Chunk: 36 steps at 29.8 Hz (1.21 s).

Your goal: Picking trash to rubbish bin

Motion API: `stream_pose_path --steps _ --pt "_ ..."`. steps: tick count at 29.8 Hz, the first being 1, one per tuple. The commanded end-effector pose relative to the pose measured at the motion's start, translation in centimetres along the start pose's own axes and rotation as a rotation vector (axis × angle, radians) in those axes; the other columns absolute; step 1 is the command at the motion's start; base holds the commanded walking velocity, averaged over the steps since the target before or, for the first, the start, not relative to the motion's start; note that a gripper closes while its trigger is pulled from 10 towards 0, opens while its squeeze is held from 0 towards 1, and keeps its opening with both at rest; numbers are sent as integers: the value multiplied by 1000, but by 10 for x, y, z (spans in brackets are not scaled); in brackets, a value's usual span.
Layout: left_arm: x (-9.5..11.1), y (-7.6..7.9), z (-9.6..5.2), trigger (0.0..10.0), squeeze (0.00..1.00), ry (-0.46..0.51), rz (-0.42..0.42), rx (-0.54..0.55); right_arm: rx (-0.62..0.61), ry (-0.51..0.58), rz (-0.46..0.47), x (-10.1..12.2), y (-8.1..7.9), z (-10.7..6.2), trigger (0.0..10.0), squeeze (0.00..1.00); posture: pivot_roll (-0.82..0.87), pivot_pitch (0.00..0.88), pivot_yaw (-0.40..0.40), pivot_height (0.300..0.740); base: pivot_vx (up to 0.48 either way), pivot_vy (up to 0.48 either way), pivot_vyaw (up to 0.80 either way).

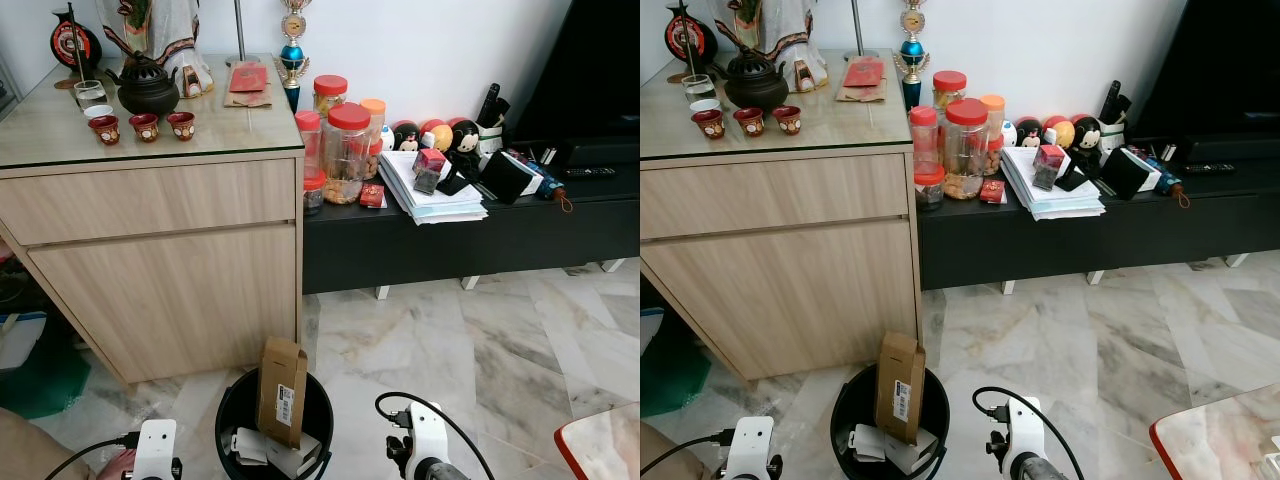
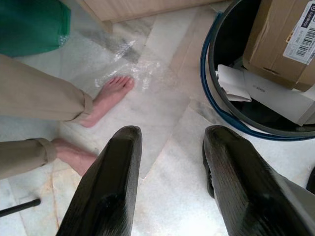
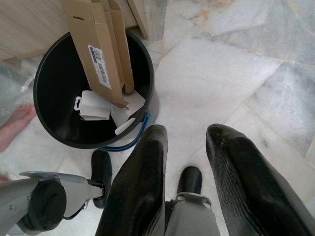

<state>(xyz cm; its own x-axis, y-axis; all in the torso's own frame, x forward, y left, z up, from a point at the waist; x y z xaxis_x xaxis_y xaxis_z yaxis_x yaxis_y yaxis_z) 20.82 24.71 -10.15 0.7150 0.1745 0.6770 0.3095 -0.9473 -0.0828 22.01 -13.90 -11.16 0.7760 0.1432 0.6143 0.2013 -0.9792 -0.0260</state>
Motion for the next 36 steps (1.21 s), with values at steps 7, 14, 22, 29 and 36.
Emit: stream_pose_path --steps 7,14,22,29,36 --pt "-8 -2 -1 10000 0 -37 26 7 -8 7 5 1 2 0 10000 0 36 0 -77 740 -35 0 0" --pt "-9 -2 -1 10000 0 -39 26 10 -7 7 3 1 2 0 10000 0 35 0 -78 740 -252 0 0" --pt "-9 -3 -1 10000 0 -38 25 11 -5 8 2 1 1 0 10000 0 35 0 -78 740 -277 0 0" --pt "-9 -3 -1 10000 0 -36 25 12 -4 9 1 1 1 0 10000 0 35 0 -78 740 -278 0 0" --pt "-8 -3 -1 10000 0 -35 25 12 2 13 -3 3 0 0 10000 0 36 0 -78 740 -273 0 0"
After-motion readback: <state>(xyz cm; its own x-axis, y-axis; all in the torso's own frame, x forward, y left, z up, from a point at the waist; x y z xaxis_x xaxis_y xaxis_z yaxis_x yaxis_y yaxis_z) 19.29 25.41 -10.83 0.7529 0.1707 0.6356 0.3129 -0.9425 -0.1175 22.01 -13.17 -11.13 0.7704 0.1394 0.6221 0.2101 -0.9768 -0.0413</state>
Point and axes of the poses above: a point about 5 cm out from each wrist's last joint towards the gripper, its own z axis pointing out of the wrist towards the gripper, its own x axis along the axis of the wrist's last joint, y = z × x, the point moved 4 cm from there along z, pointing out of the wrist towards the gripper, and after that the axes turned 13 degrees about -z, right-handed, at the moved point
